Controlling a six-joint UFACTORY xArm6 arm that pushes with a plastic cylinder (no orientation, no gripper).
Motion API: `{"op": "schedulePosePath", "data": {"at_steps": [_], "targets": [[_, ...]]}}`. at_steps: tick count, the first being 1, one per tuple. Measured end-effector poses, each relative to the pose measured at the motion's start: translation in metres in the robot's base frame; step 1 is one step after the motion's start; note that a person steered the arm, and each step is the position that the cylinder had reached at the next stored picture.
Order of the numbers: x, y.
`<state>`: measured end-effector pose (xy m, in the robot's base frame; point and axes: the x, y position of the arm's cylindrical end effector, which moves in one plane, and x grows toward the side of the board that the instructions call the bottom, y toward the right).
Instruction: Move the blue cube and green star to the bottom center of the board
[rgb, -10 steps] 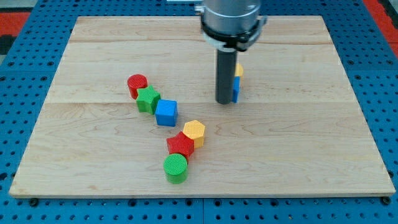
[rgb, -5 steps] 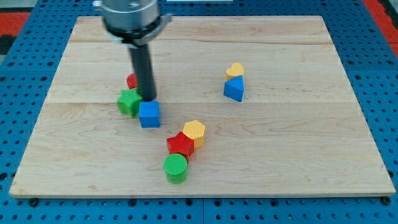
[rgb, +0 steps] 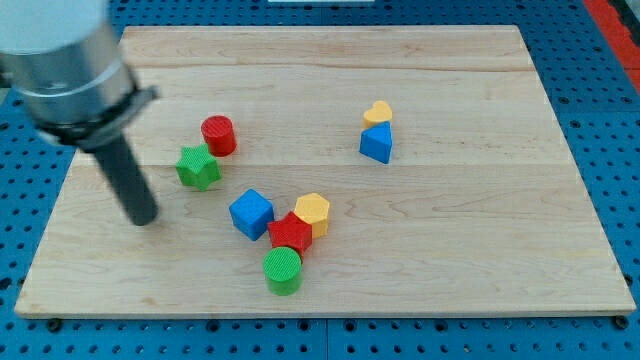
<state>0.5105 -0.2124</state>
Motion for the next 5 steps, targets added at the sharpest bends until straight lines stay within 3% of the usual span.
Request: {"op": "schedulePosePath", "data": {"at_steps": [1,2,4,5], "targets": [[-0.061,-0.001],[-0.086,0.033],[-0.066,0.134],[-0.071,0.126]]}}
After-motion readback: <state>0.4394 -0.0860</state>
